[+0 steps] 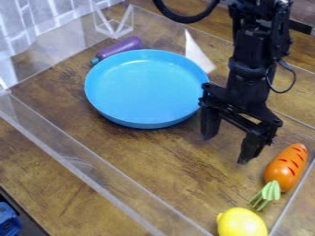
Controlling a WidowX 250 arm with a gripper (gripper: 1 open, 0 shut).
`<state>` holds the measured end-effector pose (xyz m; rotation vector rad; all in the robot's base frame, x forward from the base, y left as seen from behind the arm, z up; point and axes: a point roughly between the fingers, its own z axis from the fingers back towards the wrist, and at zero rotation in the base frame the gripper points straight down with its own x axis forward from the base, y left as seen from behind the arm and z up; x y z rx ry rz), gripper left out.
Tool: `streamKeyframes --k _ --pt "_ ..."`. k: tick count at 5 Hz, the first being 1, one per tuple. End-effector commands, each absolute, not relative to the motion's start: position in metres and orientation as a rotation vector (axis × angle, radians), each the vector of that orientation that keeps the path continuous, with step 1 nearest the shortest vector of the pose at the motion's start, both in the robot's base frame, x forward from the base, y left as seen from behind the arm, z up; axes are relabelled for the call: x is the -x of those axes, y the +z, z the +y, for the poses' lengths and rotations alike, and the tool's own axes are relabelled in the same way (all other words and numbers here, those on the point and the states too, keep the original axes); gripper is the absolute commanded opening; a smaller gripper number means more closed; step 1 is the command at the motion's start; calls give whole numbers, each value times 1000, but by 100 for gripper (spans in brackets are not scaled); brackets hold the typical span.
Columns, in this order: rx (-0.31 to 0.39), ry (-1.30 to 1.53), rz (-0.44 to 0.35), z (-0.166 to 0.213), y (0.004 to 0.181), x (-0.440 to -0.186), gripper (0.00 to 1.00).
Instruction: Move the carrot to the left side
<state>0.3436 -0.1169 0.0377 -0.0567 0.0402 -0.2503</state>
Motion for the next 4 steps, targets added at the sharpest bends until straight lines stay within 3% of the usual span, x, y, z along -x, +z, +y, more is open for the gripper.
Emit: streamKeyframes --k 1,4 --pt "65 -274 -50 -131 57 -355 100" --pt "77 -283 -100 -157 49 -363 100"
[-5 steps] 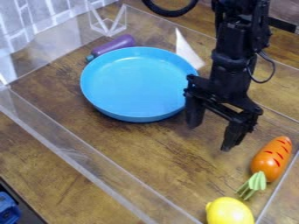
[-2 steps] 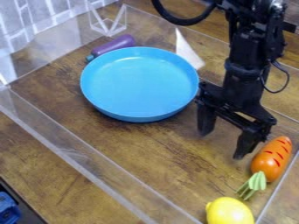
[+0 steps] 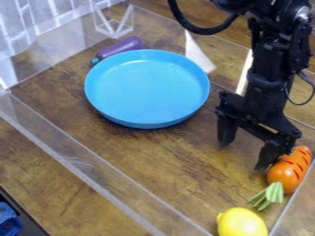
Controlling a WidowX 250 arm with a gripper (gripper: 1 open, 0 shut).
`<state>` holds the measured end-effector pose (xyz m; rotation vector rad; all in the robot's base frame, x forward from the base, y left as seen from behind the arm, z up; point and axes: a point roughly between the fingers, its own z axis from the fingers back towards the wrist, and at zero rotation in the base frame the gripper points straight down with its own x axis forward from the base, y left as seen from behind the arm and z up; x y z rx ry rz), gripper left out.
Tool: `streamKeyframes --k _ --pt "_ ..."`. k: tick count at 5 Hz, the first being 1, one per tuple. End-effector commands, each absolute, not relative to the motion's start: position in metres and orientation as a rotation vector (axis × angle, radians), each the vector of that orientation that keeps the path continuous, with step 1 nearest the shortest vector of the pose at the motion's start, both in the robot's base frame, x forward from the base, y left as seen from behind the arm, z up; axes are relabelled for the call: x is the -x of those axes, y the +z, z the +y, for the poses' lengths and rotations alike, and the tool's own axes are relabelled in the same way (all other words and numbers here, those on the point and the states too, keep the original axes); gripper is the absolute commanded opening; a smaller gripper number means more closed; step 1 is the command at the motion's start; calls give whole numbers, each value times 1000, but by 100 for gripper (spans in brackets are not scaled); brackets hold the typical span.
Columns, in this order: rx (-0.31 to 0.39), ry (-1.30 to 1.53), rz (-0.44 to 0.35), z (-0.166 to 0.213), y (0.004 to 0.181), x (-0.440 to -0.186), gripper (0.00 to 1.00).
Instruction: Move the carrot to the left side
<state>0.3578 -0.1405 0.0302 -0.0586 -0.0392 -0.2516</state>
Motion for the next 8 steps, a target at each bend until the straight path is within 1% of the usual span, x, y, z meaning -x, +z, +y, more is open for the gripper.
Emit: streamKeyframes --k 1,4,6,7,8 --pt "87 -292 -130 -166 47 -365 100" --pt "110 -317 -199 -193 39 -371 100" --pt "125 -337 -234 -205 35 -371 100" --pt "133 -344 -247 -204 32 -370 100" --pt "126 -344 -235 -181 25 -369 100"
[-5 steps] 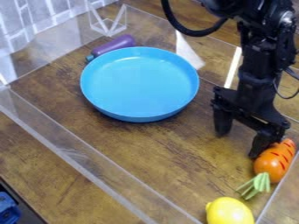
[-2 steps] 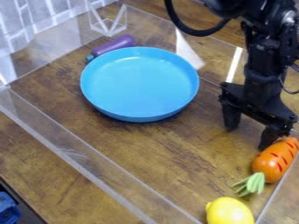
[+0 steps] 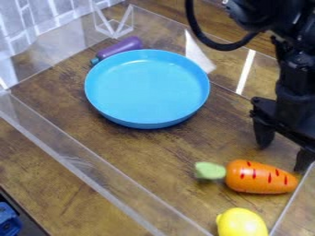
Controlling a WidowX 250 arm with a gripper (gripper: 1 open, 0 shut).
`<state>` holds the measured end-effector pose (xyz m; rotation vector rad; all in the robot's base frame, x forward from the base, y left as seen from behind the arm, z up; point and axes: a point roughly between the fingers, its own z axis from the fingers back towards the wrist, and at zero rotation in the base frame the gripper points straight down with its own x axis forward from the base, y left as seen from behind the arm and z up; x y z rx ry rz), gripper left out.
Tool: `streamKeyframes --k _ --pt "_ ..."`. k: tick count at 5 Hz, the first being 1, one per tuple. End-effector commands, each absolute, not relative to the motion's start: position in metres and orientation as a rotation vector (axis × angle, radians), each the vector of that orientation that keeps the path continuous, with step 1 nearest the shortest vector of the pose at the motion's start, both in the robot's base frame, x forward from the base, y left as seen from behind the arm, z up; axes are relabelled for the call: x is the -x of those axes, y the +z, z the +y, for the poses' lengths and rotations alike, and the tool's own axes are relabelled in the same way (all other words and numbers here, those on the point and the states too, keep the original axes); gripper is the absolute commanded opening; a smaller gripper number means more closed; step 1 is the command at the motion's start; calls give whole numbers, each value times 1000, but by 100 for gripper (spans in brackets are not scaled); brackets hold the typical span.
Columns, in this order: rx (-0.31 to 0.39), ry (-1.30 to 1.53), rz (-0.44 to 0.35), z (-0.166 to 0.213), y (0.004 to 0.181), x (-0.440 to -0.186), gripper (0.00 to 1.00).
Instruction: Move the carrot to the left side
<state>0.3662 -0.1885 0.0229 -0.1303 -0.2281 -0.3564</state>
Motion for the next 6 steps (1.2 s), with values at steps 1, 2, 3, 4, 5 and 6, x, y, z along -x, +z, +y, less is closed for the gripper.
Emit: streamKeyframes --k 1,2,3,4,5,6 --pt "117 -347 -219 -168 21 -365 100" --pt "108 -348 -206 -162 18 -361 100" --pt "103 -354 -189 -162 16 -356 100" --pt "99 -365 -175 -163 14 -351 100" --pt "96 -371 -162 -165 13 -347 100" --pt "93 -378 -150 -168 12 -343 100"
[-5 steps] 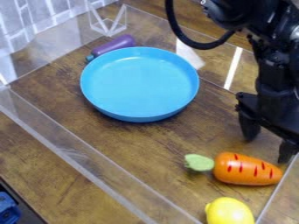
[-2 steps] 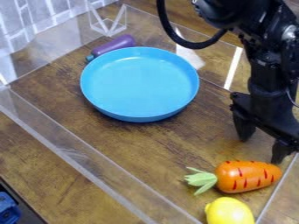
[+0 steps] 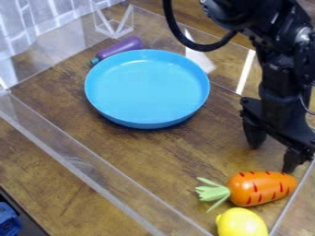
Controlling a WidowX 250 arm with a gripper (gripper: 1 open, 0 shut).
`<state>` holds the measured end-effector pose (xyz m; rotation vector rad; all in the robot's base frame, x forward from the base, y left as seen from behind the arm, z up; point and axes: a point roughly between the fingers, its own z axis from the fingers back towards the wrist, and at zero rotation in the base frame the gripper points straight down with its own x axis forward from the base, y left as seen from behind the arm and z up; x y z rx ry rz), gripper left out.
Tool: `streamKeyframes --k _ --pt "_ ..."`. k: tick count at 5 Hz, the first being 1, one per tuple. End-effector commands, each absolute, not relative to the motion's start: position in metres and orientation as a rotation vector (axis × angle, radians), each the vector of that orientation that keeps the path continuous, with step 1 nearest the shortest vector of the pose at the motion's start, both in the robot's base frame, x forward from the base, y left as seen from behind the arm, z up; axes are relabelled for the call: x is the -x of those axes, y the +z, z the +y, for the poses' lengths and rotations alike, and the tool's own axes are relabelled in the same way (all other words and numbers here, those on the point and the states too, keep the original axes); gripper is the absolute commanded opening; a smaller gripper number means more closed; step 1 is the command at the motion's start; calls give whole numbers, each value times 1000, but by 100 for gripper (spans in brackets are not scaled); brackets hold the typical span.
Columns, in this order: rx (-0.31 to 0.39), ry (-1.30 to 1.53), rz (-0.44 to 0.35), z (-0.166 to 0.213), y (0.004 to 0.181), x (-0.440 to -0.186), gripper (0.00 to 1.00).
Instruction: Move the carrot to the left side
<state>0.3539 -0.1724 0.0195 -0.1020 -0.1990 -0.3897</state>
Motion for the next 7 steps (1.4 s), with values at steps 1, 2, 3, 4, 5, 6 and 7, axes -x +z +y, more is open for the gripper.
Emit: streamKeyframes --k 1,2,3,4,5,6,7 --pt "91 -387 -140 -172 11 -338 100" --pt "89 -394 -132 -174 10 -335 100" --pt "86 -403 -123 -177 10 -332 100" --pt "92 -499 -70 -174 10 -324 100" --pt "95 -552 -28 -173 11 -319 100" --pt "95 -584 5 -174 12 -312 100" --pt "94 -614 34 -174 12 -305 100"
